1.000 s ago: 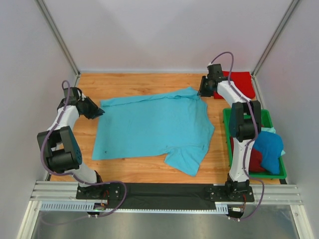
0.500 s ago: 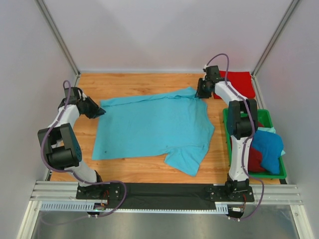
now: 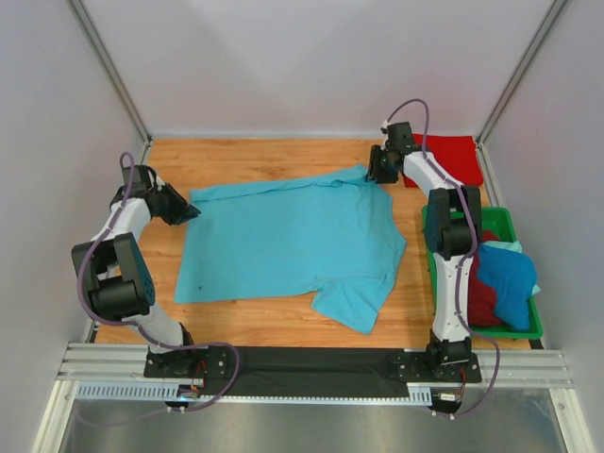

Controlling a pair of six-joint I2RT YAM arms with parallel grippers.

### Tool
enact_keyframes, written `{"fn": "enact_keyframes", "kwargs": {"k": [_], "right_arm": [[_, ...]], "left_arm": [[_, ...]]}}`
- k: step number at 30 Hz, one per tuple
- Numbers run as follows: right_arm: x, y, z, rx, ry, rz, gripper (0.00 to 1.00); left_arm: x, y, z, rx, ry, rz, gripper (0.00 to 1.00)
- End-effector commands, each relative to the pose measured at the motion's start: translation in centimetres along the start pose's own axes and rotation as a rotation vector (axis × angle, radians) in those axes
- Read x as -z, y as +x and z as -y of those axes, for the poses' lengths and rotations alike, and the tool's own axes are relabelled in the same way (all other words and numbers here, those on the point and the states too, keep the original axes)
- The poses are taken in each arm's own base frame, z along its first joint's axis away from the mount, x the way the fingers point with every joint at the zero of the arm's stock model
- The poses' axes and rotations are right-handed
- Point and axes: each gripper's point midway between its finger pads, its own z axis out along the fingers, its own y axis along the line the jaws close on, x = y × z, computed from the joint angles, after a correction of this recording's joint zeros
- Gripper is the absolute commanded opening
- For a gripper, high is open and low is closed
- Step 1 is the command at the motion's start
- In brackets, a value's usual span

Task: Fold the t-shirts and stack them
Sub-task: Flatten the tshirt out

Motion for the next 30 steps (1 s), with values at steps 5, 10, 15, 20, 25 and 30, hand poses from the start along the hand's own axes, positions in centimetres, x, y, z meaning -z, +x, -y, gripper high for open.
{"fn": "enact_keyframes", "kwargs": {"k": [5,10,15,20,25,30], "right_arm": [[-1.1,-1.8,-0.2,0.038,-0.004,0.038,0.45],[-1.3,-2.2,-0.4,0.041,-0.012,0.047,0.45],[-1.3,-2.7,-0.3,0.048,-0.002,0.057,0.5],[-1.7,-3.1,-1.1,0.057,-0.052,0.061,0.5],[-2.2,-3.8,-1.3,0.038,-0.066,0.077,0.4],[-2.5,-4.6,-1.6,0.026,-0.075,0.11,0.36]], "left_arm": [[0.3,-1.5,1.1,-0.04,0.029,0.03,0.24],[0.0,-1.7,1.1,-0.035,0.028,0.024,0.24],[-0.2,-2.0,1.4,-0.038,0.037,0.023,0.24],[-0.3,-1.9,1.3,-0.036,0.037,0.018,0.24],[-0.6,-1.6,1.1,-0.032,0.037,0.008,0.24],[-0.6,-1.5,0.8,-0.031,0.029,0.007,0.24]]}}
